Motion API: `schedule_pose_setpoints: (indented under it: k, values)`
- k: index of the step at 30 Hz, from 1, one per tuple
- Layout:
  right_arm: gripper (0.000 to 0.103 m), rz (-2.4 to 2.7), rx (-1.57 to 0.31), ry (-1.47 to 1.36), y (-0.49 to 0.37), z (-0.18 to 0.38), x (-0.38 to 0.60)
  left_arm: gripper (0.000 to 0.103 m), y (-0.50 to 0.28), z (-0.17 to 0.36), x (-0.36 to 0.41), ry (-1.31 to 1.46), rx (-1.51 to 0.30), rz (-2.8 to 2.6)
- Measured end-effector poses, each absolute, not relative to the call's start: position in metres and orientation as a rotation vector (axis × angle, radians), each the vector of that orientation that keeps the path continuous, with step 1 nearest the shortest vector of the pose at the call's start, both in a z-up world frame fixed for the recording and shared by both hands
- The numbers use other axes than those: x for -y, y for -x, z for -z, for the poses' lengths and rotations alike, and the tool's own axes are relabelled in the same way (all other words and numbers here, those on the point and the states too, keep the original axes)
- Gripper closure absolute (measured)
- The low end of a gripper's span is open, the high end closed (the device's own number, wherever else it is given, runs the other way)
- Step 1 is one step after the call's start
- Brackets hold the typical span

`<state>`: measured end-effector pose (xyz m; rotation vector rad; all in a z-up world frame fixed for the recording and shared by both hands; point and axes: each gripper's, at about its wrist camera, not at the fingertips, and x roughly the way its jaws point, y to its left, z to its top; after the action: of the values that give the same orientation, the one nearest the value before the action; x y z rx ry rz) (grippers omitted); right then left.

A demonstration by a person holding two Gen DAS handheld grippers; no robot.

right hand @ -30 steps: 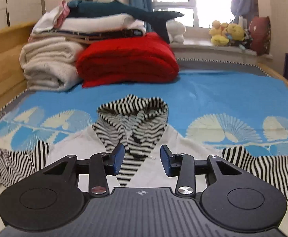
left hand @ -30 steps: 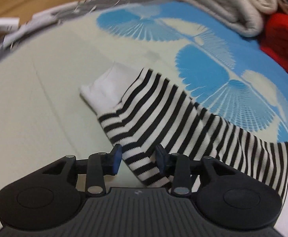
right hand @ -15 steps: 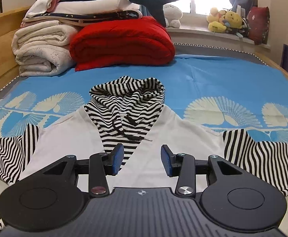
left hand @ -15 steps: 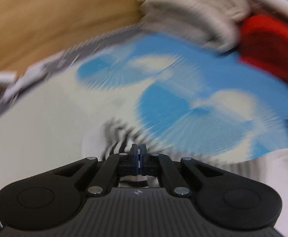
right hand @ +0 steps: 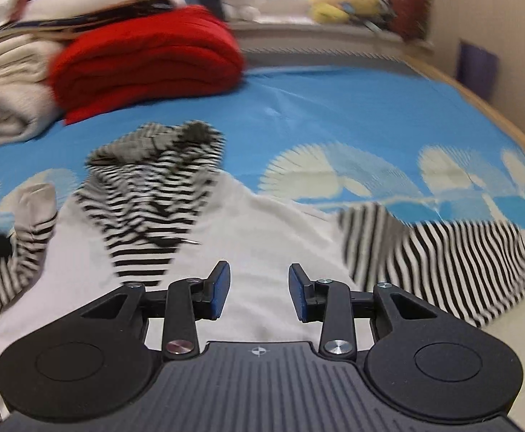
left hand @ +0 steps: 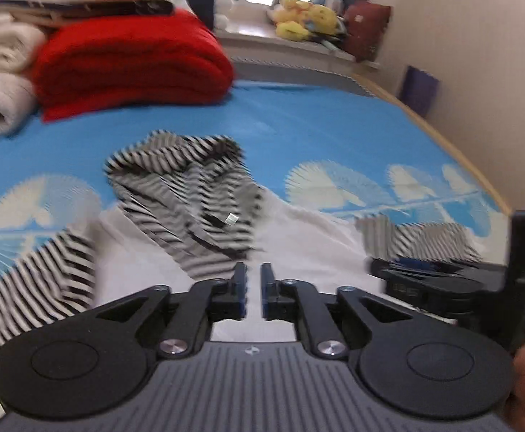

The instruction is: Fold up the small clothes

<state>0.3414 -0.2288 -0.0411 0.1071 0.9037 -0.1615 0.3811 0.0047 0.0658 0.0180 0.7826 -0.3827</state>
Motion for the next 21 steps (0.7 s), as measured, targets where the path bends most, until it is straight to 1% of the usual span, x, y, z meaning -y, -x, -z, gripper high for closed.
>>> schedule_pose_setpoints:
  k: [1,6,7,8,9,11,14,15,18,21]
  values:
    - [0.066,0.176,-0.912,-0.131,-0.343,0.042,0.234,0.082,-0.387,-0.068,-0.013,0.008,-0.784,0.341]
    - [0.066,0.174,-0.905,-0.179,-0.348,0.042,0.24,0.082,-0.43,-0.069,-0.097,0.236,-0.821,0.039]
    - [0.068,0.16,-0.901,-0.191,-0.349,0.042,0.238,0.082,-0.439,-0.066,-0.118,0.27,-0.832,-0.05]
    - [0.073,0.136,-0.898,-0.212,-0.352,0.041,0.237,0.082,-0.442,-0.064,-0.133,0.285,-0.838,-0.116]
    - [0.075,0.109,-0.894,-0.235,-0.355,0.041,0.236,0.082,-0.445,-0.062,-0.147,0.292,-0.841,-0.185]
    - [0.075,0.056,-0.886,-0.279,-0.36,0.043,0.231,0.082,-0.454,-0.061,-0.163,0.292,-0.854,-0.253]
    - [0.074,-0.034,-0.916,-0.328,-0.371,0.052,0.216,0.082,-0.459,-0.062,-0.166,0.326,-0.864,-0.25]
    - [0.074,-0.054,-0.924,-0.337,-0.374,0.056,0.21,0.079,-0.458,-0.064,-0.167,0.337,-0.862,-0.236]
    - [0.072,-0.123,-0.956,-0.337,-0.38,0.067,0.183,0.077,-0.456,-0.07,-0.175,0.384,-0.845,-0.243]
    - [0.072,-0.199,-0.953,-0.33,-0.391,0.075,0.149,0.077,-0.459,-0.075,-0.204,0.467,-0.822,-0.282]
